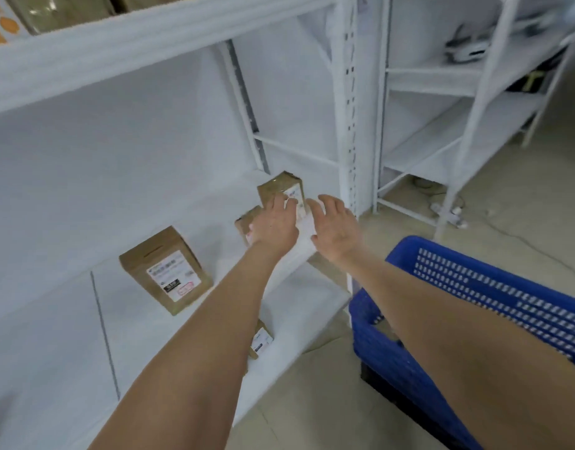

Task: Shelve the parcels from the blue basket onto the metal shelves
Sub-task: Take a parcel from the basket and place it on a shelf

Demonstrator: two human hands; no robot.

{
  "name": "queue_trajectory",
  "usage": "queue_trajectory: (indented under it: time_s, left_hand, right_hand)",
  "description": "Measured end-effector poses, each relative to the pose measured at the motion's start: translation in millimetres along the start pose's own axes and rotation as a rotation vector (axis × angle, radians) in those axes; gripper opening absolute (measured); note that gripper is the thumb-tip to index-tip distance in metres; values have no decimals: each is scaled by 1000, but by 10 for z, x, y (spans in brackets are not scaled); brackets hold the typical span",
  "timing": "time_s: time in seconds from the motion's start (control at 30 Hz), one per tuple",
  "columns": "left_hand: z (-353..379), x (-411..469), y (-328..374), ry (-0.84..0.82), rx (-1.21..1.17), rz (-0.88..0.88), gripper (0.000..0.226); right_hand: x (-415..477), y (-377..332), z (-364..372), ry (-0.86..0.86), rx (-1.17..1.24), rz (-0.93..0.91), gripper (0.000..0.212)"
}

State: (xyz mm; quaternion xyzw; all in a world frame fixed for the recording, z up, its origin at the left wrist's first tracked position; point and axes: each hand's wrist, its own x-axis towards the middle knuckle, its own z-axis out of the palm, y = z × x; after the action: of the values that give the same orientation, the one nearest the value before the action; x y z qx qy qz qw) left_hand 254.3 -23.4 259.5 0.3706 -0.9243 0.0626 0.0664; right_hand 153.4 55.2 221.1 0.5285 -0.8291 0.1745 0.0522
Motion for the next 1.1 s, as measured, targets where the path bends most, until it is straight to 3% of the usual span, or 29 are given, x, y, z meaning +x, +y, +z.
queue_trajectory:
  time_s: [0.3, 0.5, 0.73, 1.03, 1.1]
  left_hand:
    - [559, 258, 2183, -109, -83, 376, 51]
    - [1225, 303, 3352, -307, -112, 413, 45]
    - [2135, 343, 3946, -536, -76, 320, 45]
    - [3983, 467, 3770, -928, -100, 21, 24]
    - [4391, 480, 3746, -985, -98, -37, 21]
  right_hand:
    - [-887, 2033, -165, -65, -68, 353, 71]
    - [-1430, 3249, 60, -203, -81, 446, 67]
    - [-1538, 4074, 785, -436, 12, 560, 64]
    - [-1514, 4431, 2659, -709, 613, 1079, 56]
    - [-1549, 4505, 3127, -755, 693, 1176, 29]
